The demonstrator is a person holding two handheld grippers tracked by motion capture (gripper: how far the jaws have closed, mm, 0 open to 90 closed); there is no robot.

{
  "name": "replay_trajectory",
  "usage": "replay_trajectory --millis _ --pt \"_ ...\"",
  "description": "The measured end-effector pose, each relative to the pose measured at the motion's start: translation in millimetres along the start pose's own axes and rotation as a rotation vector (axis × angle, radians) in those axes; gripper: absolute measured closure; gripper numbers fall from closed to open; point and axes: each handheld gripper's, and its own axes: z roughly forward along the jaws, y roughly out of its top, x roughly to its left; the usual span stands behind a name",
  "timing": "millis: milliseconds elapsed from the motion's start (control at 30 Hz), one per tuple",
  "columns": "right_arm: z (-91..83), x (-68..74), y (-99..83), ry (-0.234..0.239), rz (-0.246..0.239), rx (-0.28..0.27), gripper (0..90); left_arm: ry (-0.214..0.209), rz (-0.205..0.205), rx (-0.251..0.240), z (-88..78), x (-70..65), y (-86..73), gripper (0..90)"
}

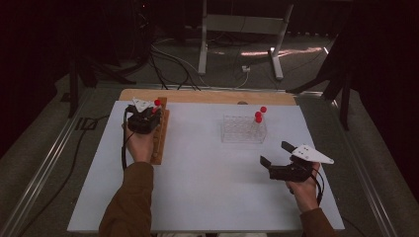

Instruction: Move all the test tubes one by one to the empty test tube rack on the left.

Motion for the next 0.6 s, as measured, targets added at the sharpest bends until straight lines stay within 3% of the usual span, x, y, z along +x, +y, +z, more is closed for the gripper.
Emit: replay_trajectory --millis 233,600 --pt "0.7 -0.6 -0.7 0.0 0.005 0.0 0.0 -0.005 -0.014 0.03 0.7 0.9 1.6 68.7" --pt "1.5 -0.1 -1.3 -0.002 0.006 0.001 0.0 -0.029 -0.046 0.022 -6.5 5.3 -1.9 41.7"
